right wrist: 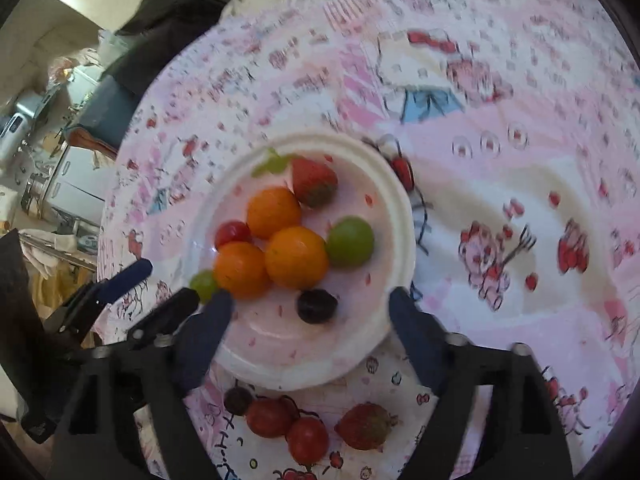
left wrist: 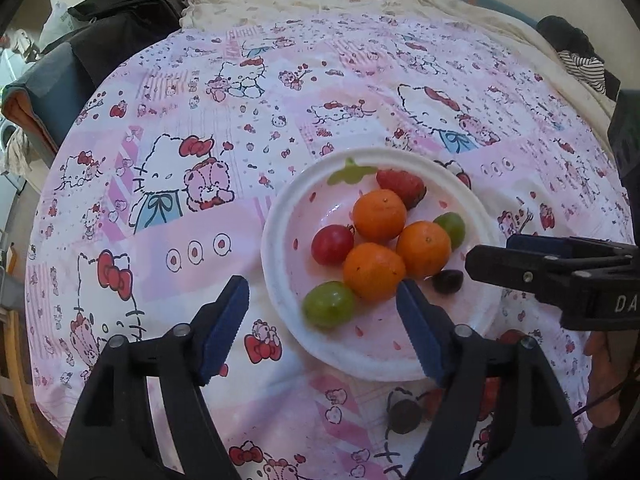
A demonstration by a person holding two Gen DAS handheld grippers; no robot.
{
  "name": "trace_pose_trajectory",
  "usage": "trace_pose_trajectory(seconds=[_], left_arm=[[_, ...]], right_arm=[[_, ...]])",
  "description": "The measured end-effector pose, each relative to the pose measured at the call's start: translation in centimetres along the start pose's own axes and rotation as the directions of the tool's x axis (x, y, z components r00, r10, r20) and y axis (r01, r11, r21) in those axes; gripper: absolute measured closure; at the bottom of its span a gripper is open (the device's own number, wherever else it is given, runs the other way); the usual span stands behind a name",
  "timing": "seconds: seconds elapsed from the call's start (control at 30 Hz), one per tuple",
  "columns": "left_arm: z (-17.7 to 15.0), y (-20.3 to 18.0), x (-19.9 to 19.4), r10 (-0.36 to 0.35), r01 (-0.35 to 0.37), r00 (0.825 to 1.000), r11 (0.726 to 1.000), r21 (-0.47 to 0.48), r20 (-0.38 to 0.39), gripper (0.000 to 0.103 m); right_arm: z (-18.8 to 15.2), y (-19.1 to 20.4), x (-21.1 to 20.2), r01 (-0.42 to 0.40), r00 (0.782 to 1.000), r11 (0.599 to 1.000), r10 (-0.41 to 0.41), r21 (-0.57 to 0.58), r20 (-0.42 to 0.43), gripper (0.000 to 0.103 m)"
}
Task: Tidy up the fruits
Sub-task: 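Withdraw both tools from the plate toward the remaining fruit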
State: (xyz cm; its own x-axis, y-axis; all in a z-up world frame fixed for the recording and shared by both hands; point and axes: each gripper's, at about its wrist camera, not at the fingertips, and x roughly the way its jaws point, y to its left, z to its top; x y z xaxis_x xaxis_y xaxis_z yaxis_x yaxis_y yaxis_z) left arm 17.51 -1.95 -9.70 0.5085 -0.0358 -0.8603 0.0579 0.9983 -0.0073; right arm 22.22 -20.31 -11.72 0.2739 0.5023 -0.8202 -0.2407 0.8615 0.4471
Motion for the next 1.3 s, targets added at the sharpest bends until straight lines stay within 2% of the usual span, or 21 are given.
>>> trace_pose_trajectory(seconds=[0.33,0.8,1.3], left_arm=[[0.0,0.1,-2.0,0.006,-0.006,0.999,1.000,-0.012,0.040,0.030],[-0.9,1.8,-7.2,-0.005,0.015,0.994,0.996,-0.092,0.111,0.030],[-4.4,2.1,-9.1,-0.007,0.022,0.995,0.988,-0.155,0.095,0.030]], right_arm=[[0.2,0.2,-1.7,-0.010,1.000,1.000,0.009,0.029,0.029,0.018],[-2.6,0.4,-7.7,-0.005,0.987,0.997,-0.007,0.071,0.158,0.018],[-6.2,0.7,-9.4,0.015,0.992,0.993,-0.030,0.115,0.126,0.018]])
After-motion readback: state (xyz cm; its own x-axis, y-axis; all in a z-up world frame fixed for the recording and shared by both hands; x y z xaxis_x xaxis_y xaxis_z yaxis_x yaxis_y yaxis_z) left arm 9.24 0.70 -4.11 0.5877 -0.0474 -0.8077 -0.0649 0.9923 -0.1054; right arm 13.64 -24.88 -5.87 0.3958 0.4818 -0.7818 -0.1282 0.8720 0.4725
